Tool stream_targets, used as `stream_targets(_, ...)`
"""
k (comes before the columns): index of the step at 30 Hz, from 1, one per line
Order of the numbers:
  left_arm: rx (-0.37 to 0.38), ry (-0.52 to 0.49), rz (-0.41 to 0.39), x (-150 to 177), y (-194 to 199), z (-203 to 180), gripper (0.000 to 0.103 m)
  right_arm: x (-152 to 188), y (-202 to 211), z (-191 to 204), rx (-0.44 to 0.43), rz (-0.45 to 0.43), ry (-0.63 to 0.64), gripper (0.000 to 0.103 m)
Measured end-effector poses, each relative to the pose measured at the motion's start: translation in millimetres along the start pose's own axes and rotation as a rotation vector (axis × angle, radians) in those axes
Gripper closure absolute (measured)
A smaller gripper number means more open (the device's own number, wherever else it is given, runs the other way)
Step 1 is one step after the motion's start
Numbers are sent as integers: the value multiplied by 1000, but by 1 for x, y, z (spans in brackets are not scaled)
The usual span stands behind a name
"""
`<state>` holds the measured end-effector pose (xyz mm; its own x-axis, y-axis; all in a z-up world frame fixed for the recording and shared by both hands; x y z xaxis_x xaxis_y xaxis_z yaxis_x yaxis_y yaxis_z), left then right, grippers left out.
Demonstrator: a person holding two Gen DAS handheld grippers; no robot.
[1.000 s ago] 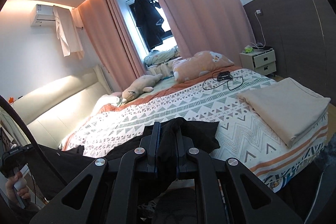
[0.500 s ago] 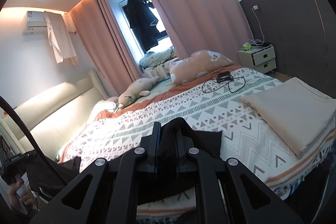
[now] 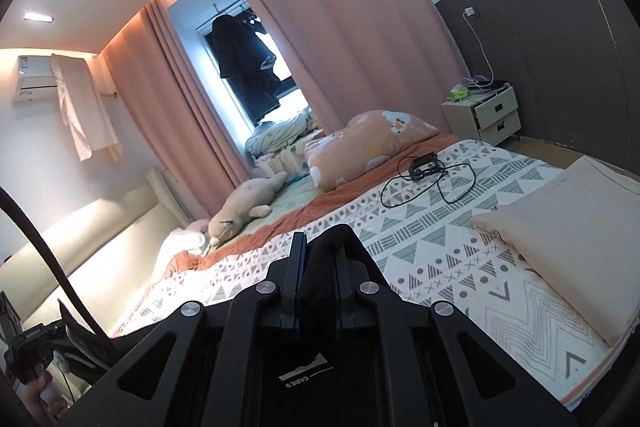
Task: Fold large clothes
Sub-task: 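Lift the hem end and fold it over toward the collar, open both tools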
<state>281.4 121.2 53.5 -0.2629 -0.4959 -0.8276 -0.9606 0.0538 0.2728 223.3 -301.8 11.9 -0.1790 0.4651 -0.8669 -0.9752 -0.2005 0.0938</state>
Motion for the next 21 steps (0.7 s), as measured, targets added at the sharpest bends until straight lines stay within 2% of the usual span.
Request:
stream_targets(11, -65, 51, 39, 6, -111, 18, 94, 12, -120, -2, 69, 52, -78, 96)
stream_targets(18, -129, 69, 81, 37, -172, 38, 94, 21, -177, -9, 110, 95, -120, 96)
stream_targets(21, -115, 57, 102, 54, -193, 46, 94, 37, -192, -17, 87, 105, -133, 96)
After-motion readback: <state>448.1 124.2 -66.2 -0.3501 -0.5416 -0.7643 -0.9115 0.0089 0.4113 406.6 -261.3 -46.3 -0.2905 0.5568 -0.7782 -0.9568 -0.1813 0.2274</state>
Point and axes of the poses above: each gripper's, at about its wrist camera, not at the fingertips, and y roughly against the way its jaws point, z to its left, x to its underside, the point moved 3 cm from there along -y, roughly the way its jaws point, and after that the axes turned 7 degrees about -z, right-handed, at the moved point
